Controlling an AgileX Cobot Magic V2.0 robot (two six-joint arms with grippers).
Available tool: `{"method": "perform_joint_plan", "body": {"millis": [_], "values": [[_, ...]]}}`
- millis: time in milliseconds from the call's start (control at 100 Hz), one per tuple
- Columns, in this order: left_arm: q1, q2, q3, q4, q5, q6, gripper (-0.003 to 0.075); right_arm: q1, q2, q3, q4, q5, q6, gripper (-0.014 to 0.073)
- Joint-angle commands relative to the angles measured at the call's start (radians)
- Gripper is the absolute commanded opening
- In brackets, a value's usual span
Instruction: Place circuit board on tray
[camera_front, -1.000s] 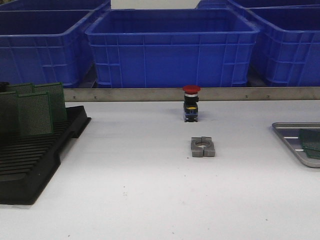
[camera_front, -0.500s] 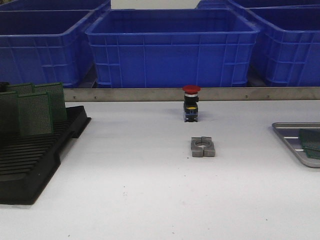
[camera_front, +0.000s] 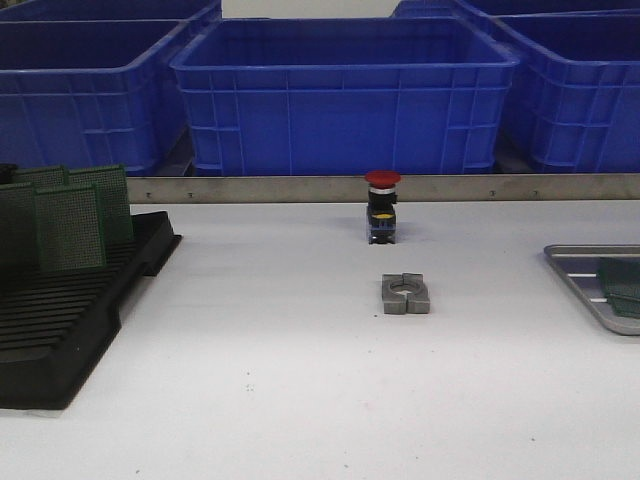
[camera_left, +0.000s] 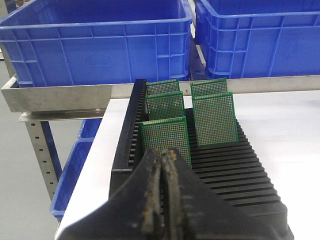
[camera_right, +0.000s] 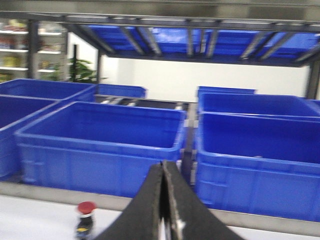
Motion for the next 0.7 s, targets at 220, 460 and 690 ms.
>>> {"method": "perform_joint_plan", "body": {"millis": [220,460,690], "values": [[0.0,-0.028,0.019,0.0,-0.076,0.003,-0.002,-0.041,0.012,0.032,-0.532,-0.139,0.41,-0.006],[0.0,-0.028,0.019,0.0,-0.076,0.003,-0.002,-0.101,0.007,0.16,-1.235,-0.144,1.183,-0.006],[0.0,-0.028,0.019,0.0,-0.076,0.003,-0.002,-0.122,-0.074,0.231,-1.441,-0.006,1.388,-0.006]]}}
